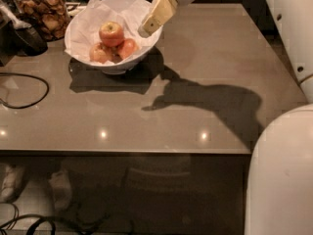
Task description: Pick apple from white bowl
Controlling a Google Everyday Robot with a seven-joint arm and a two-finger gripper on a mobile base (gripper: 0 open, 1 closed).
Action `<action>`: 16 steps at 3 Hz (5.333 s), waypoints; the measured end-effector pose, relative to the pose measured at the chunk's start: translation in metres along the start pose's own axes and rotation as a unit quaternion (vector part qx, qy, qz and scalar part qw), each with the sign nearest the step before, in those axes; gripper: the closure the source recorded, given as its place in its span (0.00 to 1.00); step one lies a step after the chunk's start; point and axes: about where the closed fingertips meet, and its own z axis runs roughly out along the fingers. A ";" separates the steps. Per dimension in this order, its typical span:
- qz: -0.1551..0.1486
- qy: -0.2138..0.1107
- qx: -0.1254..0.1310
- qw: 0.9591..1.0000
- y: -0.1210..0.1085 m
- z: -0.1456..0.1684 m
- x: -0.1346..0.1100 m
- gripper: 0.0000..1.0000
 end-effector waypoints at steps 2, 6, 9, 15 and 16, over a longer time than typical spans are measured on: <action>-0.034 0.001 0.011 0.999 -0.034 0.054 -0.007 0.00; -0.024 0.015 -0.005 1.000 -0.047 0.107 -0.010 0.00; -0.004 0.044 -0.041 0.998 -0.040 0.145 0.016 0.00; -0.018 0.037 -0.014 0.999 -0.045 0.131 -0.001 1.00; -0.022 0.030 0.002 0.999 -0.043 0.115 -0.019 1.00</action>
Offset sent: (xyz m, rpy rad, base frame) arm 0.0540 0.0355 -0.0097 -0.0293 -0.0842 0.0211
